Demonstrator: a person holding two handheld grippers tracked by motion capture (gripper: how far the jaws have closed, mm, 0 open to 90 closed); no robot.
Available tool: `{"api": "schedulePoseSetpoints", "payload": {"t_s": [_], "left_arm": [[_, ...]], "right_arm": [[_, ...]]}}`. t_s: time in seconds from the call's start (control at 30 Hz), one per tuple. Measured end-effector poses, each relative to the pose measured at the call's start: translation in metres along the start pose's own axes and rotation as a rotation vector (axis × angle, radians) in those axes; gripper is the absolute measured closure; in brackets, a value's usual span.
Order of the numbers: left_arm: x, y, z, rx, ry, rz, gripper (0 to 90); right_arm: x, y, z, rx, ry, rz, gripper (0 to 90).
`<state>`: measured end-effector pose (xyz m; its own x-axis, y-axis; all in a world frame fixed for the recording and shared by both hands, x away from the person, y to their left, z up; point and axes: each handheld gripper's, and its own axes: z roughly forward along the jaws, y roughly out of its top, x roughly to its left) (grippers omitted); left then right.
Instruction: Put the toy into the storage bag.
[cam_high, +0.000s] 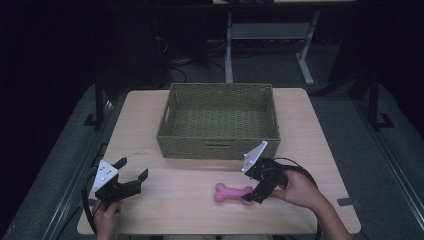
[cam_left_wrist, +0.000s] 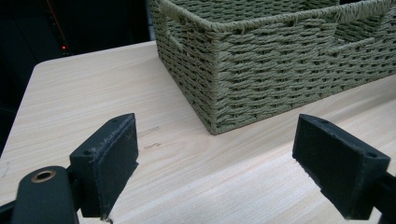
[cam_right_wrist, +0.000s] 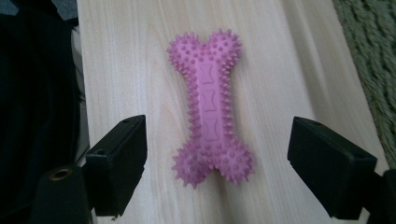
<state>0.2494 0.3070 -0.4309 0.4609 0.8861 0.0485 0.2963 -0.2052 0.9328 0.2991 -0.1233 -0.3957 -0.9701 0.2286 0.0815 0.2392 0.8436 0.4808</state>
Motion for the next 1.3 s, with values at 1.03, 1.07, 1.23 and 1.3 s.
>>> {"api": "schedulePoseSetpoints", "payload": {"t_s": [1.03,1.07,1.23,1.3], "left_arm": [[0.002,-0.001,0.000,-0.006,-0.001,-0.013,13.8],[0.002,0.000,-0.001,-0.004,-0.002,-0.010,13.9],[0.001,-0.001,-0.001,-0.009,-0.001,-0.011,13.8],[0.002,-0.001,-0.001,-0.006,-0.001,-0.011,13.8]], "right_arm": [[0.002,0.024,0.042,0.136,0.024,-0.074,37.7],[0.002,0.024,0.043,0.137,0.021,-0.077,38.0],[0.001,0.025,0.046,0.150,0.017,-0.078,39.7],[0.001,0.025,0.047,0.156,0.021,-0.081,40.9]]}}
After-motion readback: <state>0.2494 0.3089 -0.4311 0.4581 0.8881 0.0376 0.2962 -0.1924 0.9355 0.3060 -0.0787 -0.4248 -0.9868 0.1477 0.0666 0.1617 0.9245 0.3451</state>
